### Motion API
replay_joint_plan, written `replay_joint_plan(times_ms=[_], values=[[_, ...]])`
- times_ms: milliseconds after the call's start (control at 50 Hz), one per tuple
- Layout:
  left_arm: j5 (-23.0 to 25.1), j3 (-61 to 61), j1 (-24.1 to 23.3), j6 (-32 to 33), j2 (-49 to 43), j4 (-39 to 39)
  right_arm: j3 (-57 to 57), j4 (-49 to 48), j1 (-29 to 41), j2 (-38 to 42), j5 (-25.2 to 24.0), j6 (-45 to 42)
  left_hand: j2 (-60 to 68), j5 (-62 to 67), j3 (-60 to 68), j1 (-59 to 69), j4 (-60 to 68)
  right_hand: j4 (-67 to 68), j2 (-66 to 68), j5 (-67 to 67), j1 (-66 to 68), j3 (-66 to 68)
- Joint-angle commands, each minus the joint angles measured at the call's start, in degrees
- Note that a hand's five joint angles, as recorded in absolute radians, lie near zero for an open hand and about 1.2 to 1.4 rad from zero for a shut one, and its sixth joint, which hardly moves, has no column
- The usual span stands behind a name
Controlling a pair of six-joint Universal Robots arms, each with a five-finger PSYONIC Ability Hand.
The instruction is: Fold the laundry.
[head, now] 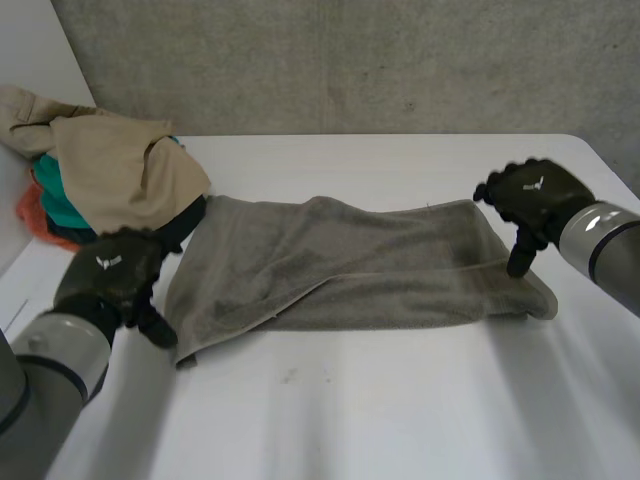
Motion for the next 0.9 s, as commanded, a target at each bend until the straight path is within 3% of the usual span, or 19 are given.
replay_joint_plan(times_ms=[20, 320, 520, 580, 620, 640, 760, 900], values=[[-0.1, -3.5, -0.5, 1.3, -4.5, 1.1, -2.5, -0.4, -1.8, 8.6, -0.6, -6.8, -7.9, -0.9, -0.1, -8.8, 0.2, 8.2, 8.2, 7.6, 4.9, 8.0], [-1.4, -2.3, -0.4, 1.5, -14.5, 12.2, -6.0, -9.0, -4.0, 17.9, -0.7, -7.3, 2.7, 9.7, 10.5, 1.8, 10.8, 10.4, 10.4, 9.8, 7.1, 10.2], [-3.7, 0.7, -0.1, 1.5, -17.0, 14.8, -8.1, -9.0, -4.0, 21.4, -0.8, -7.1, 39.8, 46.9, 47.7, 39.0, 48.0, 13.7, 13.7, 13.1, 10.4, 13.6], [-3.9, 0.9, 0.0, 1.6, -16.9, 15.9, -8.5, -9.0, -3.8, 21.9, -0.8, -6.9, 51.8, 58.8, 59.6, 50.9, 59.9, 32.5, 32.5, 31.9, 29.2, 32.3], [-4.0, 1.1, 0.1, 1.6, -16.7, 16.0, -8.6, -8.9, -3.8, 21.4, -0.8, -6.0, 57.2, 64.2, 65.0, 56.3, 65.3, 59.7, 59.7, 59.0, 56.4, 59.5], [-4.0, 1.5, 0.0, 1.6, -16.5, 16.0, -8.6, -8.8, -3.9, 21.2, -0.8, -5.6, 60.0, 67.0, 67.8, 59.1, 68.1, 62.6, 62.6, 62.0, 59.3, 62.4], [-4.0, 3.7, 0.4, 2.7, -13.7, 15.8, -8.0, -5.7, -5.5, 15.8, -0.5, -3.2, 60.0, 67.0, 67.9, 59.1, 68.2, 62.6, 62.6, 62.0, 59.3, 62.4], [-3.1, 6.2, 1.4, 8.7, -6.2, 14.2, -6.6, 2.2, -9.2, 5.7, -0.7, -4.8, 60.0, 67.0, 67.9, 59.1, 68.2, 62.6, 62.6, 62.0, 59.3, 62.4]])
